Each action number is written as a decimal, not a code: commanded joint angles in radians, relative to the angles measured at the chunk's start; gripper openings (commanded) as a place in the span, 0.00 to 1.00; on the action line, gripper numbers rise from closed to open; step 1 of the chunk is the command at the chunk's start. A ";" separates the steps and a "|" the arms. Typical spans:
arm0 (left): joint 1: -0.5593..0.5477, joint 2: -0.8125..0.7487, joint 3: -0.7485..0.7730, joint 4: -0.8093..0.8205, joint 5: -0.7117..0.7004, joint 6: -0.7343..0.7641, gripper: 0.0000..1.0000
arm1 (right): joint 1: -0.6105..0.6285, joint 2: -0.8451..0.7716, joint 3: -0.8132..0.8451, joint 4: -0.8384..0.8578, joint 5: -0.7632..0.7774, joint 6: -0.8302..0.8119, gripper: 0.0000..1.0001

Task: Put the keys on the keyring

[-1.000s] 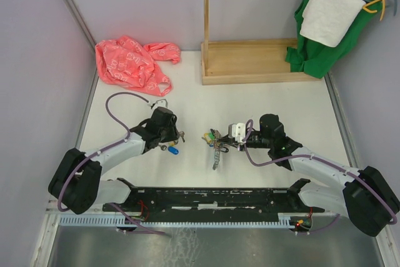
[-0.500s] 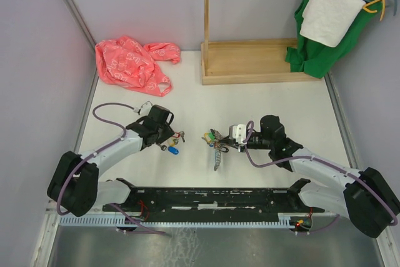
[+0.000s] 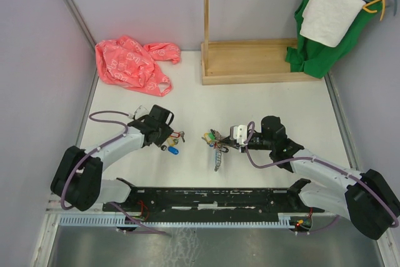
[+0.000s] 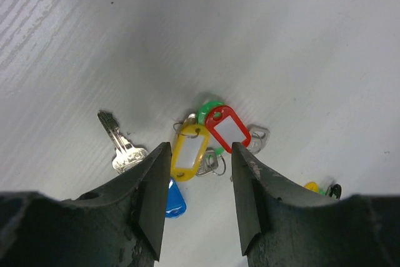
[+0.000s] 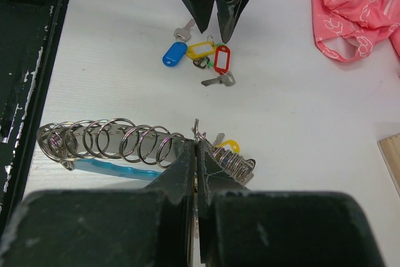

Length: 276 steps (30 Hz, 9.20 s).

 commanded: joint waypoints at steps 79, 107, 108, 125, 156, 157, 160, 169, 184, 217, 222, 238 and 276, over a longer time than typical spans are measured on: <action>-0.058 -0.141 -0.029 -0.077 0.095 0.371 0.48 | -0.003 -0.119 -0.016 0.023 0.102 0.013 0.01; -0.069 0.231 0.144 0.268 0.255 0.408 0.49 | -0.003 -0.125 -0.026 0.033 0.098 0.013 0.01; -0.069 0.228 0.165 0.256 0.258 0.423 0.49 | -0.003 -0.126 -0.026 0.034 0.096 0.013 0.01; 0.064 0.039 0.006 0.088 0.138 0.516 0.52 | -0.003 -0.125 -0.031 0.046 0.085 0.021 0.01; -0.134 -0.049 0.013 -0.088 0.220 0.328 0.48 | -0.004 -0.134 -0.032 0.045 0.082 0.021 0.01; -0.140 -0.067 0.004 -0.112 0.213 0.302 0.48 | -0.004 -0.131 -0.032 0.047 0.081 0.022 0.01; -0.150 -0.112 -0.040 -0.134 0.217 0.214 0.48 | -0.003 -0.125 -0.032 0.055 0.078 0.023 0.01; -0.151 -0.102 -0.082 -0.072 0.234 0.022 0.43 | -0.003 -0.129 -0.036 0.059 0.078 0.025 0.01; -0.152 -0.036 -0.093 -0.052 0.165 -0.127 0.32 | -0.002 -0.136 -0.042 0.063 0.078 0.027 0.01; -0.152 -0.100 -0.005 -0.061 -0.035 0.170 0.03 | -0.004 -0.145 -0.039 0.060 0.075 0.030 0.01; -0.152 -0.215 -0.046 0.080 -0.078 0.363 0.03 | -0.004 -0.143 -0.022 0.038 0.084 0.032 0.01; -0.152 -0.472 -0.583 1.319 0.165 0.907 0.03 | -0.002 -0.121 0.076 -0.117 0.127 0.059 0.01; -0.229 -0.123 -0.501 1.752 1.002 1.594 0.03 | 0.086 -0.010 0.243 -0.355 0.082 -0.425 0.01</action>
